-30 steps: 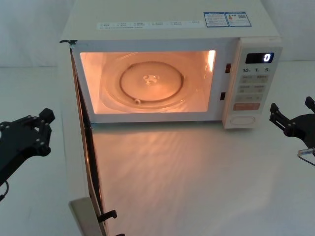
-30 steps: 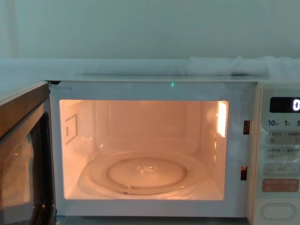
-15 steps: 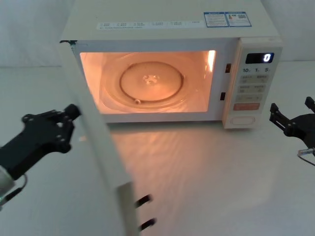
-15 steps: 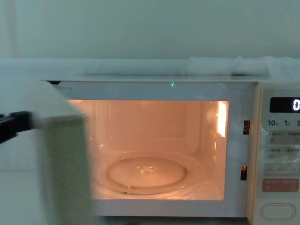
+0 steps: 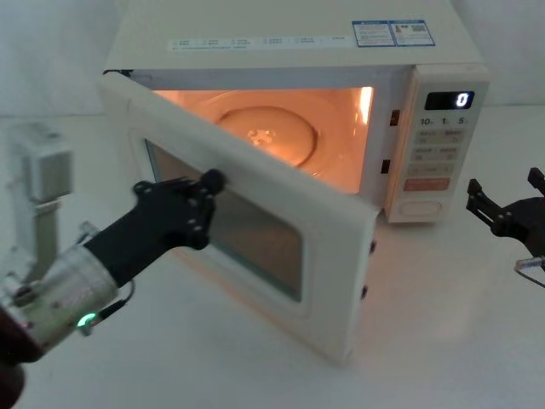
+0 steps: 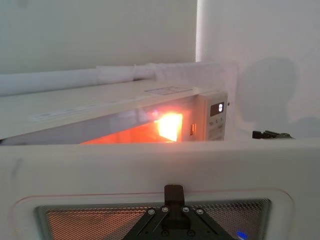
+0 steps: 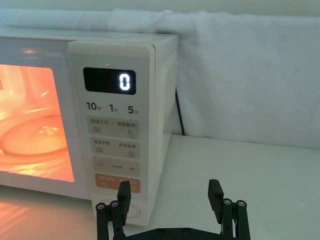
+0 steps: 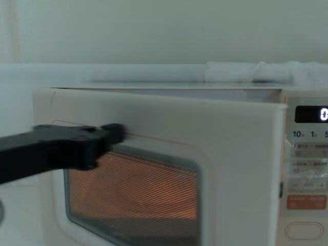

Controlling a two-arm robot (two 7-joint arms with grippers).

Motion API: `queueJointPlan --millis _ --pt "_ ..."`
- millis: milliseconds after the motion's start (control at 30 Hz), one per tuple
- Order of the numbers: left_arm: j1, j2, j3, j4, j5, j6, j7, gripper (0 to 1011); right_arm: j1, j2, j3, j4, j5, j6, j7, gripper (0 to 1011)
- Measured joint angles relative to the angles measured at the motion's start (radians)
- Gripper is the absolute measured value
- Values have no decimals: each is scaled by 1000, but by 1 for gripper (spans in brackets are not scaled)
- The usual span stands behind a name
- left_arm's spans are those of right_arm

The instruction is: Press the button to open the microwave door with one hand; close the microwave door with the other hand.

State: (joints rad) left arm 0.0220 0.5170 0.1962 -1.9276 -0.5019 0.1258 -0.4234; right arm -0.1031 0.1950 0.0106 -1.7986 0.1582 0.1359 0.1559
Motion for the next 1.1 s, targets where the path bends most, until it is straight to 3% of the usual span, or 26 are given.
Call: queueJointPlan --millis 133,167,467,867,1100 --pt "-75 -29 76 52 30 5 15 0 0 0 0 0 0 0 0 1002" --pt "-75 -29 76 52 30 5 15 0 0 0 0 0 0 0 0 1002" --pt "-220 -75 198 145 68 25 6 0 0 0 0 0 0 0 0 1002" --pt "-348 -119 299 232 91 36 -32 0 0 0 0 0 0 0 0 1002" --pt "-390 -147 328 265 99 39 -31 0 0 0 0 0 0 0 0 1002"
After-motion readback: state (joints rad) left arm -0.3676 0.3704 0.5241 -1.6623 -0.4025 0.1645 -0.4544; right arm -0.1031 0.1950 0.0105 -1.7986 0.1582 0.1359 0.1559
